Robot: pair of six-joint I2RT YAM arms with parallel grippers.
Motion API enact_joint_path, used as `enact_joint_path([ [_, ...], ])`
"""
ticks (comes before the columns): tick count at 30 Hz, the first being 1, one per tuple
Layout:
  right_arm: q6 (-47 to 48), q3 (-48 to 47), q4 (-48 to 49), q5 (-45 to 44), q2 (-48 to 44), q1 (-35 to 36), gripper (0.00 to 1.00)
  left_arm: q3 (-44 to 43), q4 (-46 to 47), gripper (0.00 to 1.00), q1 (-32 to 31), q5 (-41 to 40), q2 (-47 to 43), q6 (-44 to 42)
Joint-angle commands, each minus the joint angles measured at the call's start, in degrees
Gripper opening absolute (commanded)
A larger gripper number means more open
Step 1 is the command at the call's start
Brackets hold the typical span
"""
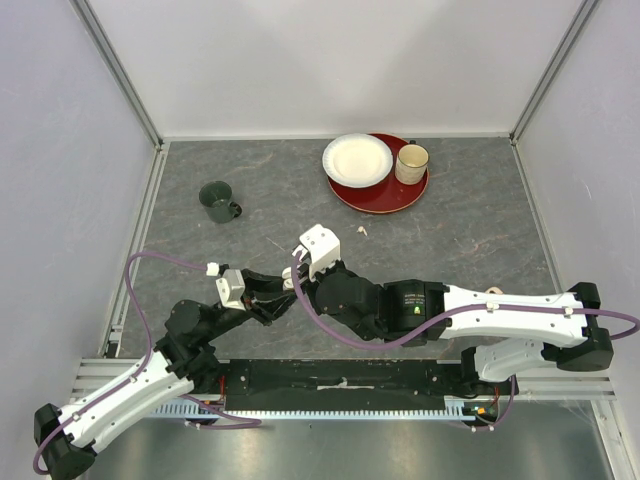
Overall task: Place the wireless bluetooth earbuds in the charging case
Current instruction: Place the earbud in the charging case.
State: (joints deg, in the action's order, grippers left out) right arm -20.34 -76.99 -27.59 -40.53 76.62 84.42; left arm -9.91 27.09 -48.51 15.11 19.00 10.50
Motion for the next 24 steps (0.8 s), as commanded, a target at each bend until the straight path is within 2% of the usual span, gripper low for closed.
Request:
enact_joint_path([
  [1, -0.58, -2.37, -0.53, -0.07, -1.47, -0.05, 0.00, -1.43, 2.44, 0.02, 0.17, -0.44, -0.37, -2.15],
  [24, -1.20, -2.82, -3.43, -0.07, 1.69, -0.05, 0.00, -1.25, 4.20, 0.02, 0.17, -0.26, -0.55, -1.71],
])
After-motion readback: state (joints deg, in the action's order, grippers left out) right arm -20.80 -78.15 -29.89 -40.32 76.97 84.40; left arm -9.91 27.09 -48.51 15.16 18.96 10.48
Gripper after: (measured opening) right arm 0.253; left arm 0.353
